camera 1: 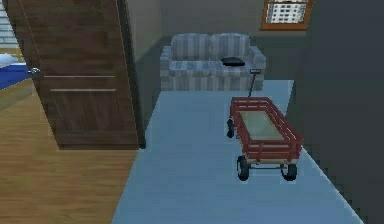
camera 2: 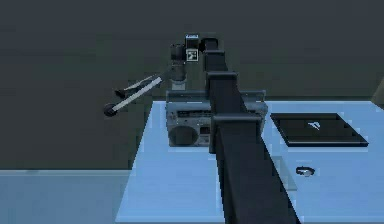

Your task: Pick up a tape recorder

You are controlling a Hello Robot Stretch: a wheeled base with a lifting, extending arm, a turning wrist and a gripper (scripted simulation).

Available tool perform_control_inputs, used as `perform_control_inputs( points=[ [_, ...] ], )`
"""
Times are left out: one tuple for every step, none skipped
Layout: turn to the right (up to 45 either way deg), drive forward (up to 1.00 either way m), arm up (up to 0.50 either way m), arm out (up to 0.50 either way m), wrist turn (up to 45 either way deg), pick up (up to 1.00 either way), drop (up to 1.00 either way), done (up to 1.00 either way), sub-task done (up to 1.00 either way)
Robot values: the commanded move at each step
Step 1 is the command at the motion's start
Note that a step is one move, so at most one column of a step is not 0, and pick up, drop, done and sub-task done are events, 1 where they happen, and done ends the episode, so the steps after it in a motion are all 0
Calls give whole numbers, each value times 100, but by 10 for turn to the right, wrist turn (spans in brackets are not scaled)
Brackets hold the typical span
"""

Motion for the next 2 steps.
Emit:
perform_control_inputs(
  points=[
    [0,0,0,0,450,0,0,0,0],
    [0,0,0,0,450,0,0,0,0]
  ],
)
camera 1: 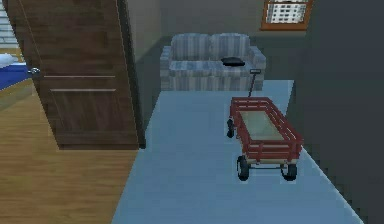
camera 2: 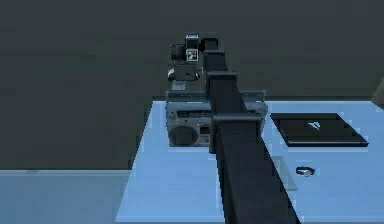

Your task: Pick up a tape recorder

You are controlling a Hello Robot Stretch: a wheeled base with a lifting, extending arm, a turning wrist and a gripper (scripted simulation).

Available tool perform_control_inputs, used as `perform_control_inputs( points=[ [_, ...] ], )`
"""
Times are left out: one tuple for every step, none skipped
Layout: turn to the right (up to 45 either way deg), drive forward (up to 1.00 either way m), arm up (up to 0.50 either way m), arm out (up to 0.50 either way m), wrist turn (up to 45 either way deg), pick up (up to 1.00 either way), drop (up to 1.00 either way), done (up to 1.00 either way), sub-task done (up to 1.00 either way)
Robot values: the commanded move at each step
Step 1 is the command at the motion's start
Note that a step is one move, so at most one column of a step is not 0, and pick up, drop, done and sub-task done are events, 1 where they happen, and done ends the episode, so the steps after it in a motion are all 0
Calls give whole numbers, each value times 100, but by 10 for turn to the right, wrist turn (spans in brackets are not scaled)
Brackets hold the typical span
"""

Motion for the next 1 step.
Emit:
perform_control_inputs(
  points=[
    [0,0,0,0,90,0,0,0,0]
  ],
)
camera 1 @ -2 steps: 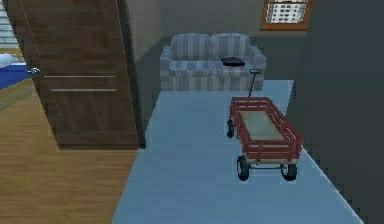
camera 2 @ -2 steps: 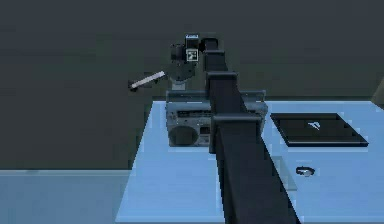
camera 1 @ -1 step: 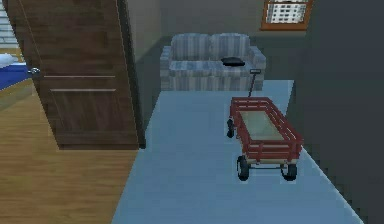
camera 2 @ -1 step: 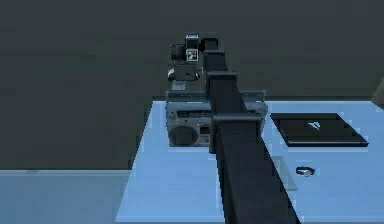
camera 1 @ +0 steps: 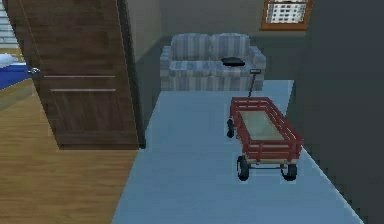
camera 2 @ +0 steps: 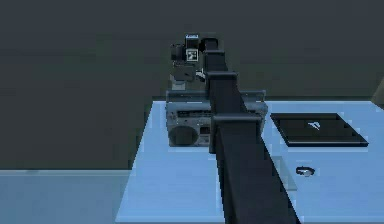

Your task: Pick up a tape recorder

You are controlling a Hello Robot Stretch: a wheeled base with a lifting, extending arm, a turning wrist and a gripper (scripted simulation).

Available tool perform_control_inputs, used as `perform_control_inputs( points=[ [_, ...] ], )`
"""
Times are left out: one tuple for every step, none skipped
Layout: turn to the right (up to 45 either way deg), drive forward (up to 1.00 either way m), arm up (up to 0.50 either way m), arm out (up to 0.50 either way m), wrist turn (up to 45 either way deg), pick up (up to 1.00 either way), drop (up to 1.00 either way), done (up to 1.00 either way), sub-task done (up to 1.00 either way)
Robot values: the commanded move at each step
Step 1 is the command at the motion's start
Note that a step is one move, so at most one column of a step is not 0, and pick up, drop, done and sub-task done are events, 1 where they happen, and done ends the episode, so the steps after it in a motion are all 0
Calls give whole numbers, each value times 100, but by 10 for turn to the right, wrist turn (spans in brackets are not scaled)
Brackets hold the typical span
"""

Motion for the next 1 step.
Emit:
perform_control_inputs(
  points=[
    [0,0,-26,0,0,0,0,0,0]
  ],
)
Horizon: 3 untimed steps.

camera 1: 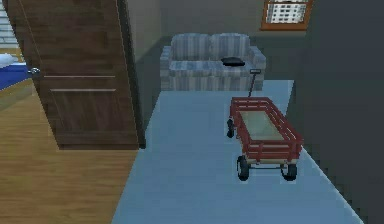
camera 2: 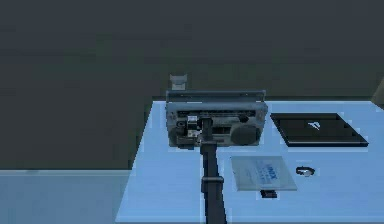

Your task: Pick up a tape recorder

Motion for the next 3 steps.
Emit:
perform_control_inputs(
  points=[
    [0,0,0,0,0,100,0,0,0],
    [0,0,10,0,0,0,0,0,0],
    [0,0,0,0,0,0,0,100,0]
  ],
)
